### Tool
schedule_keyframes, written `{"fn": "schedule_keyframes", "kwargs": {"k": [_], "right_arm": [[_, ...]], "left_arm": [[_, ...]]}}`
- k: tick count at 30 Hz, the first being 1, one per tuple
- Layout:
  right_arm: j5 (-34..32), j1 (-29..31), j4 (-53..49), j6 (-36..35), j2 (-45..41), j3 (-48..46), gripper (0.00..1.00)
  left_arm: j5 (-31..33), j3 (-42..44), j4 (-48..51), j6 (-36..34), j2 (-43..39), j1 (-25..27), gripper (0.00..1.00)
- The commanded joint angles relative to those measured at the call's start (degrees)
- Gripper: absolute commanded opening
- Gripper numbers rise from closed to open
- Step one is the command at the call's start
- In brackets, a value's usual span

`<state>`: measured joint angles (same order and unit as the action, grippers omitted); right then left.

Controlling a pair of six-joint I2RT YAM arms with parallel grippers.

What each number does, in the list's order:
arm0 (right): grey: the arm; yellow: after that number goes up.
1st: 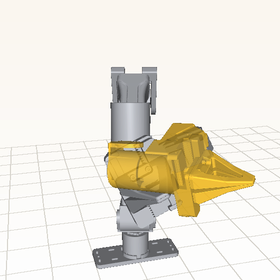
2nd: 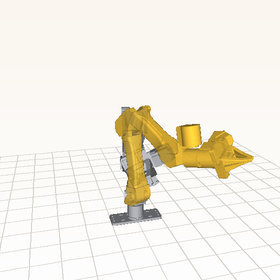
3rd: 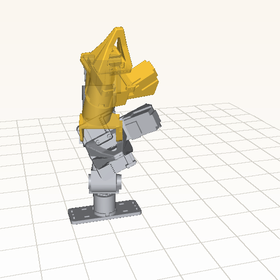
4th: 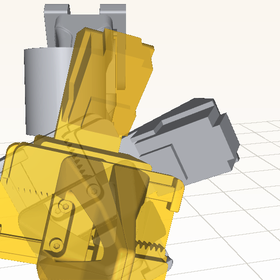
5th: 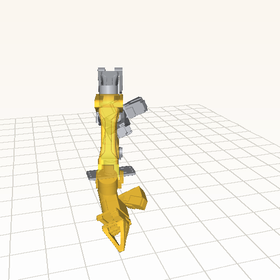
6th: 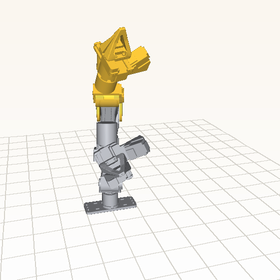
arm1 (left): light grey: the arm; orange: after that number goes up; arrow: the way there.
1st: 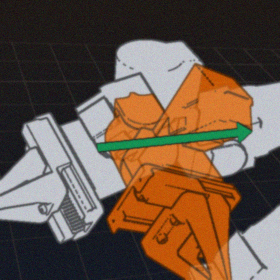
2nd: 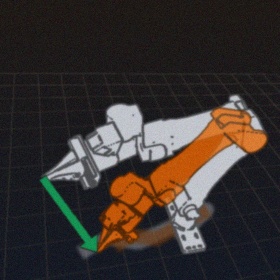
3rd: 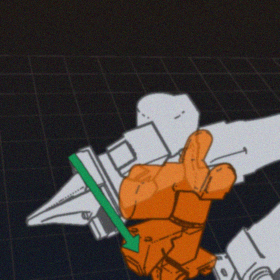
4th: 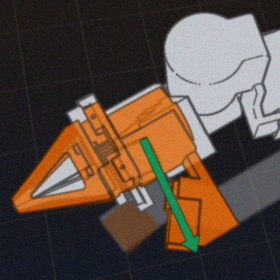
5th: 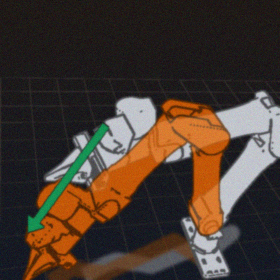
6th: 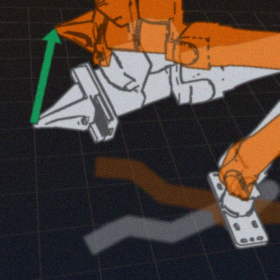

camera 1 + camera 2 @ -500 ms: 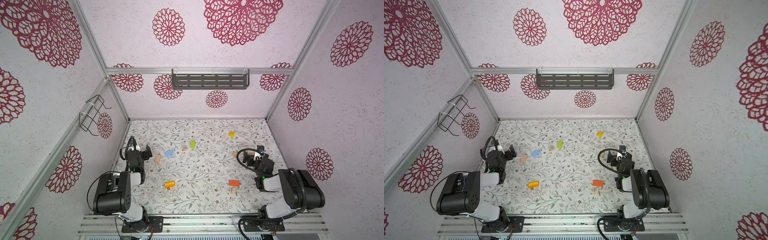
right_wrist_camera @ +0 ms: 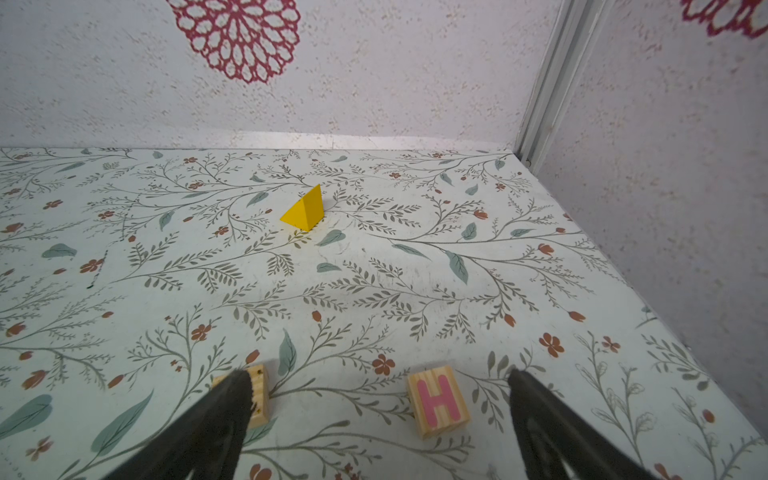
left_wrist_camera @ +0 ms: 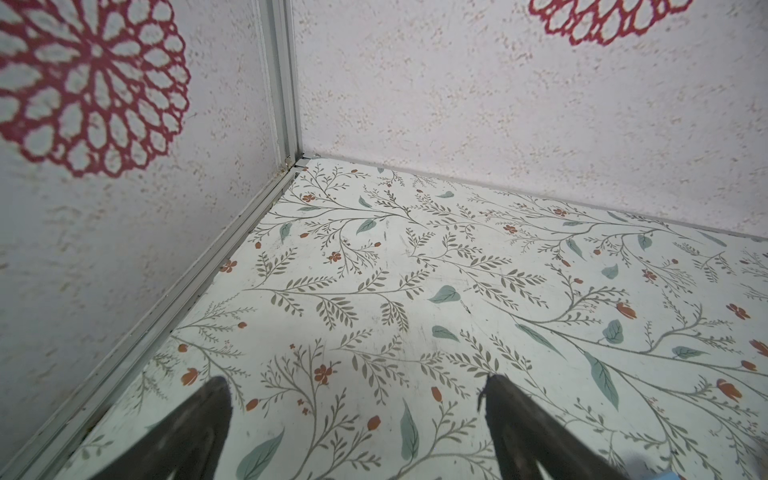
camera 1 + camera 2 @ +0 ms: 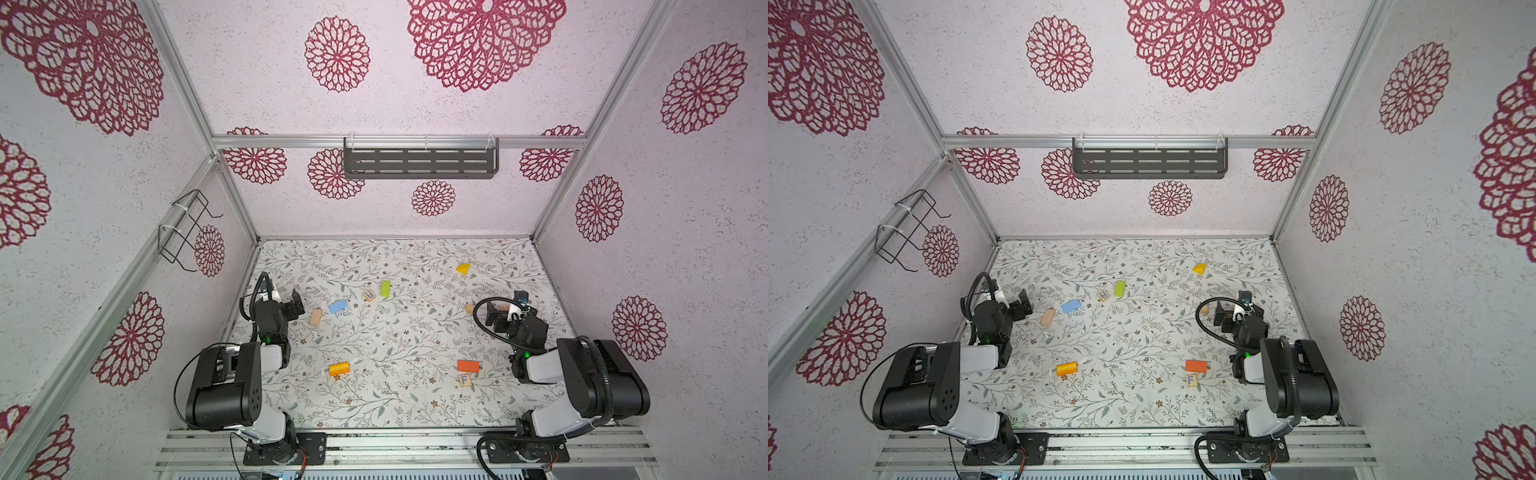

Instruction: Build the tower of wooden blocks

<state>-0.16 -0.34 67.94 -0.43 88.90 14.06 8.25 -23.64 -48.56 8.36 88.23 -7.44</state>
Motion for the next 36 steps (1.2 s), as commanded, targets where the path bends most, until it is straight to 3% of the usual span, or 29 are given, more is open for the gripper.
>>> {"fn": "schedule_keyframes", "kwargs": {"k": [1,13,17,19,25,28,31,34,36], "right_arm": [[0.56,-0.19,1.58,-0.01,-1.01,0.04,0.99],[1.86,-1.24,0.70,0.74,-0.92,0.55,0.99],[-8.56,-0.43,1.03,3.52,-1.79,-0.07,0.99],[-11.66,-0.36,0.07,4.52,-4.49,-0.92,0.99],[-15.86,0.28,-25.29,11.05,-17.79,5.40,0.99],[-21.81,1.53,-39.44,14.91,-20.93,10.51,0.99],[-23.93,2.32,-54.67,18.43,-22.13,17.17,0.99],[-22.69,4.98,-64.10,18.89,-23.78,21.45,0.99],[-22.52,8.17,-68.91,18.96,-25.15,23.49,0.99]], "left_arm": [[-0.49,-1.34,0.25,-0.71,0.57,-0.18,0.97],[-2.02,-1.70,0.89,-0.08,0.68,-1.16,0.97],[-0.53,-0.95,-0.17,0.17,-0.42,-0.93,0.97],[1.25,-2.23,5.36,0.54,-3.64,-0.69,0.97],[3.93,-13.25,32.93,1.94,-13.57,1.91,0.97],[2.67,-20.66,47.52,5.20,-16.91,3.64,0.97],[4.15,-25.81,56.64,6.68,-19.66,7.92,0.97],[7.48,-30.77,65.10,9.74,-20.29,13.94,0.97],[6.20,-32.41,68.32,12.47,-20.06,17.59,0.97]]}}
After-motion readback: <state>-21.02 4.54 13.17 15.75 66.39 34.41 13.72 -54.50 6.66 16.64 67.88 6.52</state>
